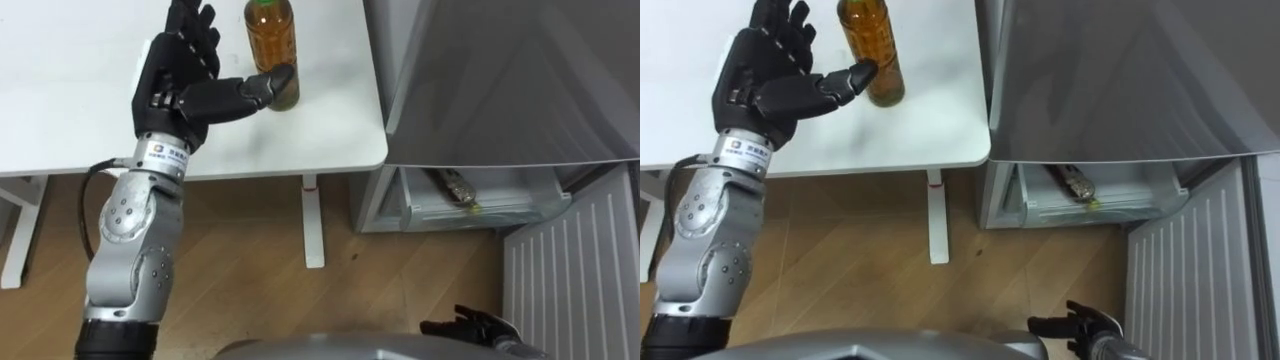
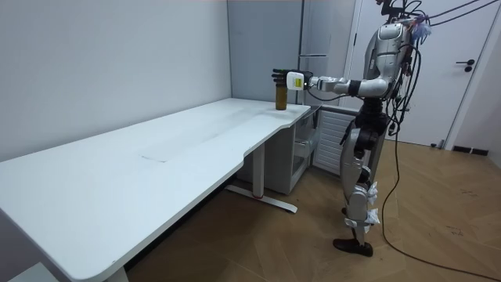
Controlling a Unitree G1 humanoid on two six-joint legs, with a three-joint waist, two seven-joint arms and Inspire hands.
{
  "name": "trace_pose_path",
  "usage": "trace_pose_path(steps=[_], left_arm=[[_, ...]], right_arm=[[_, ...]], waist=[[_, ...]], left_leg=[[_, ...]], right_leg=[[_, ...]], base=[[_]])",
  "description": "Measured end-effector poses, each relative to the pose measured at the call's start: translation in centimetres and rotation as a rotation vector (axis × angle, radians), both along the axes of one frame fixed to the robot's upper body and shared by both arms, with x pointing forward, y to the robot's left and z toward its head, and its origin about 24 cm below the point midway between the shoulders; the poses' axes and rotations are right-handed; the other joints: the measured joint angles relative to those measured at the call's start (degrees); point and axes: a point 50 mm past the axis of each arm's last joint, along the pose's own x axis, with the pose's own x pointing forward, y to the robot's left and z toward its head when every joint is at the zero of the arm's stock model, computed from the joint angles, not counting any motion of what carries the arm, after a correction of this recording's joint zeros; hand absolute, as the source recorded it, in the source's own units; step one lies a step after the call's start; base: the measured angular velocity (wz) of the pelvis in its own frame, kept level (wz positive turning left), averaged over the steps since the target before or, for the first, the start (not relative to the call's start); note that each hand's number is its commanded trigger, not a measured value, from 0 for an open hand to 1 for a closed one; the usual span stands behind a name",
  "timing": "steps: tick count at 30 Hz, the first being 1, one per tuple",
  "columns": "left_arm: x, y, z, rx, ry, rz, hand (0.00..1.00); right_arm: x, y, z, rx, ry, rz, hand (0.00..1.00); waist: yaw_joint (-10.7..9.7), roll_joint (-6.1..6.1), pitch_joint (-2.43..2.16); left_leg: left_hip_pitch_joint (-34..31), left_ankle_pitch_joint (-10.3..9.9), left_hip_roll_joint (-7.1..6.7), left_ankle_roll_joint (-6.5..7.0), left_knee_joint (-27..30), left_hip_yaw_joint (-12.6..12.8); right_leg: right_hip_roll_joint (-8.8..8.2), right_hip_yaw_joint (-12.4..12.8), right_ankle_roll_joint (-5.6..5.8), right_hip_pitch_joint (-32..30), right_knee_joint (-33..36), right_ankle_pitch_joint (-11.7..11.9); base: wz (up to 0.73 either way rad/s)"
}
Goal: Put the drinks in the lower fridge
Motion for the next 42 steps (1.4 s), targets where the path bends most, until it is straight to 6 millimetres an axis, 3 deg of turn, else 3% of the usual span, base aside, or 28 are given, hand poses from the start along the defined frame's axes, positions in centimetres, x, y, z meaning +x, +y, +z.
trace_pose_path(steps=[11, 21, 28, 42], left_arm=[[1.2, 0.1, 0.5, 0.037, -0.014, 0.036, 0.0], [3.2, 0.4, -0.9, 0.085, 0.075, 0.09, 0.0], [3.3, 0.4, -1.1, 0.086, 0.083, 0.091, 0.0], [4.1, 1.1, -2.0, 0.095, 0.134, 0.127, 0.0]], right_arm=[[0.4, 0.1, 0.0, -0.022, -0.002, 0.02, 0.0], [0.7, 0.1, 0.1, -0.034, -0.007, 0.063, 0.0], [1.2, 0.1, 0.2, -0.054, -0.018, 0.131, 0.0], [1.4, 0.1, 0.3, -0.054, -0.023, 0.133, 0.0]], waist=[[-0.9, -0.1, -0.07], [-1.1, 0.01, -0.14], [-1.4, 0.31, -0.39], [-2.5, 0.46, -0.43]], left_leg=[[0.5, 0.0, 0.0, 0.0, -0.4, 0.2], [1.1, 0.0, 0.0, 0.0, -0.6, 0.8], [1.4, 0.0, 0.0, 0.0, -0.6, 0.7], [1.5, 0.0, 0.0, 0.0, -0.8, 0.7]], right_leg=[[0.02, 0.3, 0.0, 0.0, -0.1, 0.0], [0.03, 1.1, 0.02, 0.1, -0.1, 0.0], [0.06, 1.5, 0.01, 0.2, -0.1, 0.0], [0.12, 1.8, -0.01, 0.2, -0.1, 0.1]], base=[[-0.01], [-0.04], [-0.02], [0.0]])
